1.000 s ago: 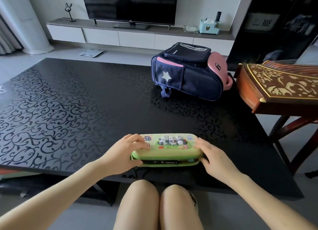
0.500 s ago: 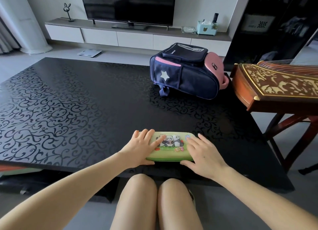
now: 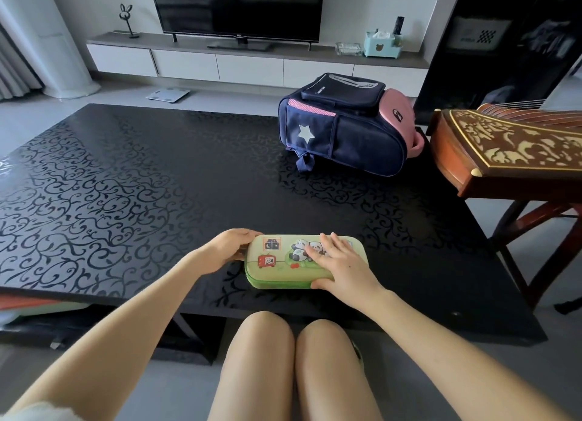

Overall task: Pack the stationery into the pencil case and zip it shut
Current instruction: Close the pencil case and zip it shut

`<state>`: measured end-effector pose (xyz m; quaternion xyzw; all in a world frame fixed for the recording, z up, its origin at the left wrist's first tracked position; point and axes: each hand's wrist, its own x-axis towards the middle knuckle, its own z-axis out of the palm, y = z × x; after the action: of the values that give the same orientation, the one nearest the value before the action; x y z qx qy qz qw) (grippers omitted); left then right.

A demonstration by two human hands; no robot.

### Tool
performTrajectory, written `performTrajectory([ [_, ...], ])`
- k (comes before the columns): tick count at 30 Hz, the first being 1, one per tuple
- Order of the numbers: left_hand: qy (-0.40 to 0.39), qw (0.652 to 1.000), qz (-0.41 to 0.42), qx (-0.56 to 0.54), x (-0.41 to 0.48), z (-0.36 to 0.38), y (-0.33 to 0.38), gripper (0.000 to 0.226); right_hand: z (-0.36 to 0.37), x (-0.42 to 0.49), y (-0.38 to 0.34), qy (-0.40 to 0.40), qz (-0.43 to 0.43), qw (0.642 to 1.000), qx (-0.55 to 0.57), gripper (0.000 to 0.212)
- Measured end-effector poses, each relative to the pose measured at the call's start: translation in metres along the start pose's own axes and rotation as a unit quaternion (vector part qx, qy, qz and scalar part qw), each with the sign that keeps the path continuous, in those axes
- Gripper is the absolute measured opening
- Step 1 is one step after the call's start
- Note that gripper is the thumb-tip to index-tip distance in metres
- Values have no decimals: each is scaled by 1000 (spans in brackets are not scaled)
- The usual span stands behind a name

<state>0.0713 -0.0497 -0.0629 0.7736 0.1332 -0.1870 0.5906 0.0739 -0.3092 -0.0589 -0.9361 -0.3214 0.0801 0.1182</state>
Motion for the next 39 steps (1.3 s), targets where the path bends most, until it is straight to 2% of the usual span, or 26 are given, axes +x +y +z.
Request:
performTrajectory([
  [2, -18, 1000, -8, -10, 1, -3, 2, 33, -1, 0, 1, -1, 2, 1000, 9, 72],
  [6, -26, 996, -4, 82, 7, -8, 5, 28, 0, -1, 1, -1, 4, 1000, 18, 72],
  [8, 10, 991, 12, 131, 9, -11, 0, 23, -1, 0, 2, -2, 8, 1000, 20, 72],
  [10, 78, 980, 48, 174, 8, -11, -8, 19, 0, -1, 1, -4, 11, 1000, 21, 72],
  [11, 107, 967, 72, 218, 6, -11, -13, 17, 0, -1, 1, -2, 11, 1000, 19, 71],
  [14, 140, 892, 149, 402, -3, -16, -28, 16, 2, 0, 0, 4, 16, 1000, -7, 71],
  [18, 188, 879, 205, 387, -9, -28, -39, 22, 3, 0, -2, 5, 18, 1000, -10, 71],
  [21, 127, 877, 238, 398, 1, -14, -24, 53, 0, 0, 0, -3, 16, 1000, -5, 70],
  [23, 61, 901, 227, 365, 11, -3, -9, 65, -1, 1, 0, -4, 19, 1000, -2, 70],
  [25, 24, 929, 186, 320, 19, -5, 2, 66, 1, 1, -1, -1, 20, 1000, 3, 70],
  [26, 16, 930, 176, 323, 19, -9, 4, 60, 1, 2, -1, 0, 20, 1000, 2, 69],
  [29, 21, 917, 178, 356, 22, -18, 0, 37, 1, 4, 1, 2, 21, 1000, 4, 69],
  [32, 67, 899, 213, 376, 26, -16, -4, 33, 0, 11, 2, 5, 24, 1000, 0, 69],
  [35, 107, 857, 256, 435, 32, -21, -2, 31, 0, 22, 1, 8, 35, 999, -8, 69],
  [39, 116, 805, 244, 528, 33, -26, 1, 28, -3, 32, 3, 1, 35, 999, 0, 69],
])
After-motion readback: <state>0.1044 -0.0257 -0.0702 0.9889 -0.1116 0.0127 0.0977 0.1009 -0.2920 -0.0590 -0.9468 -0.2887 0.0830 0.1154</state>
